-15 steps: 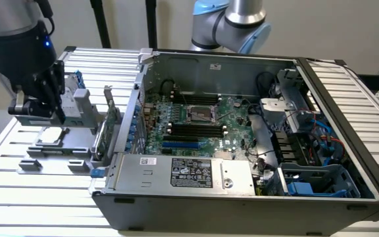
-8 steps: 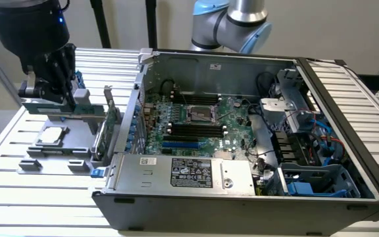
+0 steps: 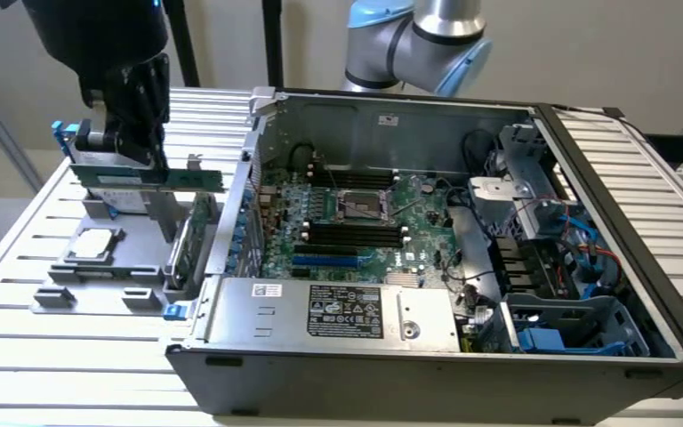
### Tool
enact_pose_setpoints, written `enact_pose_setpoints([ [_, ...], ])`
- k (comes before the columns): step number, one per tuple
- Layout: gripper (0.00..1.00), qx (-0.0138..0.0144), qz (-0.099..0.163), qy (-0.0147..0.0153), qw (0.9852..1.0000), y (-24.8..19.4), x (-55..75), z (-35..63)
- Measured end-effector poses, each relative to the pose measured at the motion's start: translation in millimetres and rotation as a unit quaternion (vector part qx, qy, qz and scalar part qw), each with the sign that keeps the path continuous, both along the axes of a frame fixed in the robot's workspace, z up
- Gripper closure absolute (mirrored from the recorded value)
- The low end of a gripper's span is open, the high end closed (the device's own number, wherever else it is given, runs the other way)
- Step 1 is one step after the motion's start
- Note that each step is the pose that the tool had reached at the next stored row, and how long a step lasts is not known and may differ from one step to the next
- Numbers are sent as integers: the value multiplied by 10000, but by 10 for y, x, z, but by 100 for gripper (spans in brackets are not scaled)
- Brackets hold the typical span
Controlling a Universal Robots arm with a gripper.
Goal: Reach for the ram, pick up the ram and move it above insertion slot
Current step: 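Pick up the ram and move it above insertion slot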
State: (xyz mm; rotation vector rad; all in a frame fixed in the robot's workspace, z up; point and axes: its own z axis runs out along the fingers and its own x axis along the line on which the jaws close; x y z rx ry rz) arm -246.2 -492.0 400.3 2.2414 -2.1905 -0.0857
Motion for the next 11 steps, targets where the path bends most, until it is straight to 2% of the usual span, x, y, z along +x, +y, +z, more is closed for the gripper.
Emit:
enact_pose_setpoints([
  [2, 87, 43, 0, 0, 10000, 0, 90, 3],
  [5, 87, 90, 0, -1, 10000, 0, 229, 6],
  [8, 87, 117, 0, 0, 9999, 0, 364, 7],
  [11, 87, 127, 0, 0, 9999, 5, 497, 7],
])
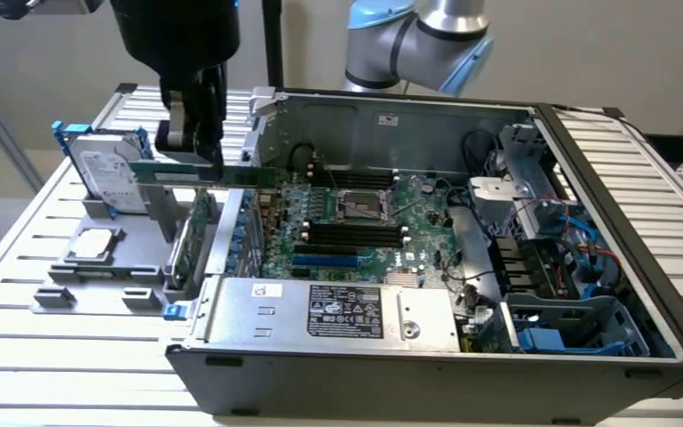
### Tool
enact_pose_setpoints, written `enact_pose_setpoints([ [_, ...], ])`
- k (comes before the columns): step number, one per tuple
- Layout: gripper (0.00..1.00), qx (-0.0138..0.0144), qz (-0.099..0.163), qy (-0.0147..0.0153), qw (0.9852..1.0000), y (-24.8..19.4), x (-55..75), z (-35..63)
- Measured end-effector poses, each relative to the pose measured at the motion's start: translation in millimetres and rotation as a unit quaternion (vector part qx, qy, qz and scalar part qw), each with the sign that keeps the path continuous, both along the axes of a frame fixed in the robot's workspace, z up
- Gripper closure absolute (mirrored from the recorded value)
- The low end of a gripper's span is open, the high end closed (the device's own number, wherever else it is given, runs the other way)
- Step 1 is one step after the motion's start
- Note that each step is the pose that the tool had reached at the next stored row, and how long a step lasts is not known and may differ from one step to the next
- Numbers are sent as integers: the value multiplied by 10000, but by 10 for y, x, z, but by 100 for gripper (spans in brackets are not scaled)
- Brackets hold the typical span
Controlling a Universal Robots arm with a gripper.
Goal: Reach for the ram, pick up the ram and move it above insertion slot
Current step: 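Pick up the ram and move it above insertion slot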
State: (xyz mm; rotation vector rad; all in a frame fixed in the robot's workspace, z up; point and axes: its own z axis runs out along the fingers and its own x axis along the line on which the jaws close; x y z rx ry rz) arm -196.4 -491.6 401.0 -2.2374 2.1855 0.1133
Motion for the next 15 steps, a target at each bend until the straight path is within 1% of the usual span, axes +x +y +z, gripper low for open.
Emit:
enact_pose_setpoints([
  [3, 87, 5, 0, 1, 10000, 8, 140, 0],
  [8, 87, 6, -1, 0, 10000, 30, 366, 0],
  [11, 87, 6, 0, 1, 10000, 53, 501, 0],
  [15, 87, 6, 0, 0, 10000, 100, 668, 0],
])
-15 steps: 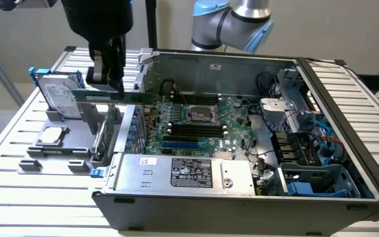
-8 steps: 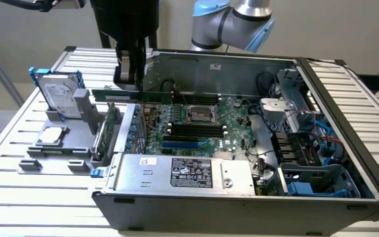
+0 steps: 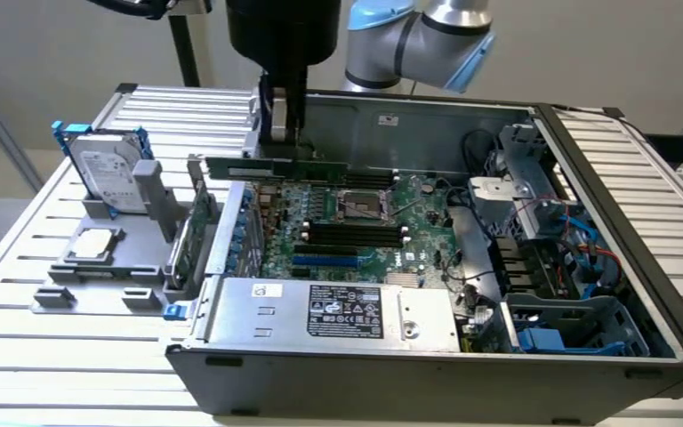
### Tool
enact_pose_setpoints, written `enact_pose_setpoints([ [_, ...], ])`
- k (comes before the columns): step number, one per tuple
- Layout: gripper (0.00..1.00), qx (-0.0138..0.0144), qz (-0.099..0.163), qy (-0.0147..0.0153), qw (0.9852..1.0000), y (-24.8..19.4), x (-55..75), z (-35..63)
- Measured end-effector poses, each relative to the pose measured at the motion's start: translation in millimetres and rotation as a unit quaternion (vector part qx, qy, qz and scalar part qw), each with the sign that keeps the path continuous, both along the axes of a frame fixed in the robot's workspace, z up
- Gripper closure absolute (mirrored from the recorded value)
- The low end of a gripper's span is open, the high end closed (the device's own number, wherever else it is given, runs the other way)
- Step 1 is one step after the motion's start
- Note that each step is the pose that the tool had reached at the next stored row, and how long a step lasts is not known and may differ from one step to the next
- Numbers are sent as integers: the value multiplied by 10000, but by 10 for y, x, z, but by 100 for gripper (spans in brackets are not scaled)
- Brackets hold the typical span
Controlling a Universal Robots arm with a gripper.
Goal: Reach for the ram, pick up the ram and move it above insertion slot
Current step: 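Pick up the ram and move it above insertion slot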
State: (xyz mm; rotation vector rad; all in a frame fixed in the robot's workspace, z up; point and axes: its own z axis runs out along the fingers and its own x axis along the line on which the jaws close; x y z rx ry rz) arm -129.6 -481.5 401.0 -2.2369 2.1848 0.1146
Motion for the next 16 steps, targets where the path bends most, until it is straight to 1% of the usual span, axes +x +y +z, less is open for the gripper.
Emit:
enact_pose_setpoints([
  [2, 87, 0, 0, 0, 10000, 31, 69, 0],
  [5, 87, 0, 0, 0, 10000, 96, 159, 0],
  [10, 87, -1, 0, 0, 10000, 211, 297, 0],
  [16, 87, -1, 0, 0, 10000, 363, 452, -2],
])
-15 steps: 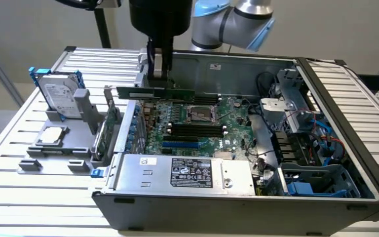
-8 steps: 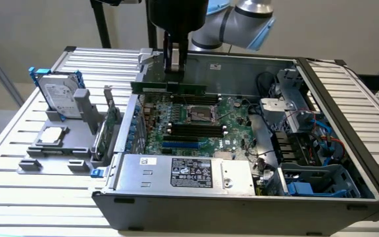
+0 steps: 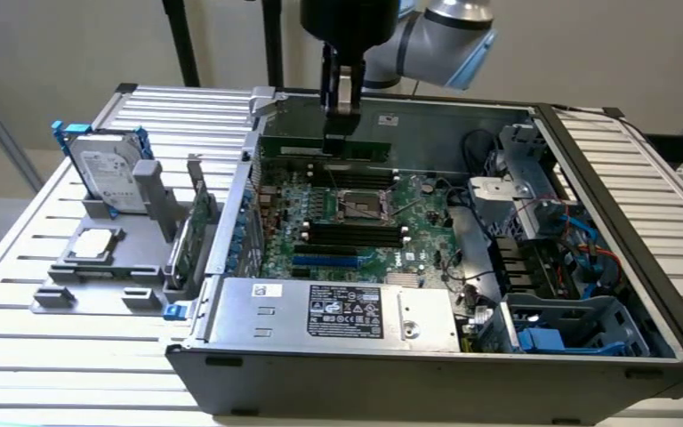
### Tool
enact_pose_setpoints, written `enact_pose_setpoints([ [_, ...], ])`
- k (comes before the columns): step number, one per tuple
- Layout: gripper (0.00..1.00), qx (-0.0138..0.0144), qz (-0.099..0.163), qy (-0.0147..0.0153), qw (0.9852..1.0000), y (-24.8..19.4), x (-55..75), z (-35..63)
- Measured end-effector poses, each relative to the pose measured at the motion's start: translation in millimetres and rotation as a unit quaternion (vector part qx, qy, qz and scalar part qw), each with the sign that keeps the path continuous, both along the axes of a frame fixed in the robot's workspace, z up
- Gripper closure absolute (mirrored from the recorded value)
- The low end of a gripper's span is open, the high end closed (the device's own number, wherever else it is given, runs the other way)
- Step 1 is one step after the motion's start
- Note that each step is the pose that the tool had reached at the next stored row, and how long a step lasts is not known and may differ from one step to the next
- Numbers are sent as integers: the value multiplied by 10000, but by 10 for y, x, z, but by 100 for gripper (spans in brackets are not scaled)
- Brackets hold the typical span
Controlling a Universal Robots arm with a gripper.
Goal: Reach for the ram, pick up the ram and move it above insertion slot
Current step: 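Pick up the ram and move it above insertion slot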
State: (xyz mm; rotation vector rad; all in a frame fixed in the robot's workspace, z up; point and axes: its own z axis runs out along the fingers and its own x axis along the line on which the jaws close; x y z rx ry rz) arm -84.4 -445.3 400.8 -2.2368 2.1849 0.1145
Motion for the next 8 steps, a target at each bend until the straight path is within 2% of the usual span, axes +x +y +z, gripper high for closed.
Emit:
enact_pose_setpoints([
  [5, 87, -4, -3, 0, 10000, 107, 103, -6],
  [8, 87, -6, -20, 0, 10000, 146, 156, -12],
])
